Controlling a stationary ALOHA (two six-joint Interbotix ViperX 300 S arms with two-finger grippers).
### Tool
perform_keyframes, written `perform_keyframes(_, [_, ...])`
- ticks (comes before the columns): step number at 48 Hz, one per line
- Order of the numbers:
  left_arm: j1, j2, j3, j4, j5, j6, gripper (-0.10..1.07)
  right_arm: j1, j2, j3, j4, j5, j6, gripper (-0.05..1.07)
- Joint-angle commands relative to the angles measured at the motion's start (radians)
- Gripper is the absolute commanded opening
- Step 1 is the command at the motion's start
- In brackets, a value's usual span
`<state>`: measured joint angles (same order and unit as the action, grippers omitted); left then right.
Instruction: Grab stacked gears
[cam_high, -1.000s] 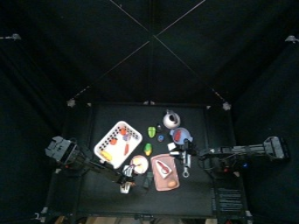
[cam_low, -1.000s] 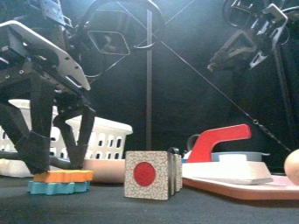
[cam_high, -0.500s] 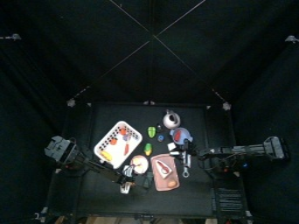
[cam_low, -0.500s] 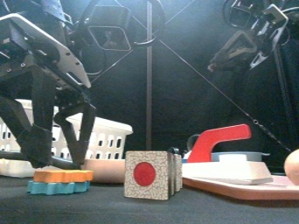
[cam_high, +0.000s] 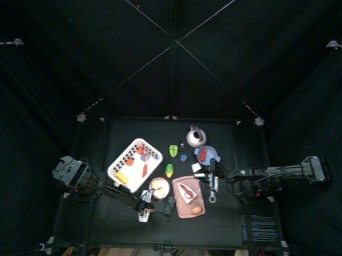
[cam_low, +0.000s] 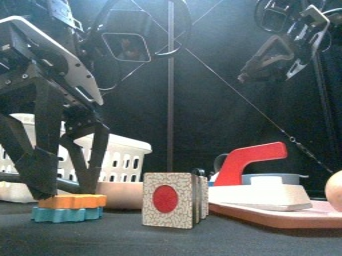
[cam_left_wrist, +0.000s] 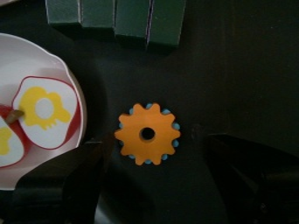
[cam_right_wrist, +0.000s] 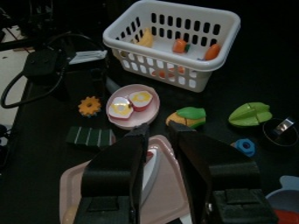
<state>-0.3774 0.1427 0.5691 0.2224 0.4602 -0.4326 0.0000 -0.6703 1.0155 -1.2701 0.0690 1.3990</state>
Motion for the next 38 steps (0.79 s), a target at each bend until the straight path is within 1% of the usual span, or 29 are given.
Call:
perform_keyframes(1, [0.0,-0.003,-0.017,0.0,-0.006,0.0,1.03,-0.003,-0.003,-0.011,0.002,-0.003,0.003,0.67])
perform_keyframes(11, [0.0,0.017,-0.015,-0.002,-0.006,-0.002,1.03,-0.009,-0.003,-0.006,0.005,-0.003,0.003,0.67])
perform_keyframes(28, [-0.002,0.081,-0.015,0.0,0.011,0.005,1.03,-0.014,-0.003,-0.005,0.011,-0.003,0.002,0.67])
perform_keyframes(35, [-0.002,0.089,-0.014,-0.002,0.011,0.003,0.99,-0.015,-0.003,-0.005,0.012,-0.003,0.002,0.67])
perform_keyframes(38, [-0.002,0.086,-0.012,-0.002,0.011,0.003,0.95,-0.015,-0.003,-0.005,0.011,-0.003,0.002,0.67])
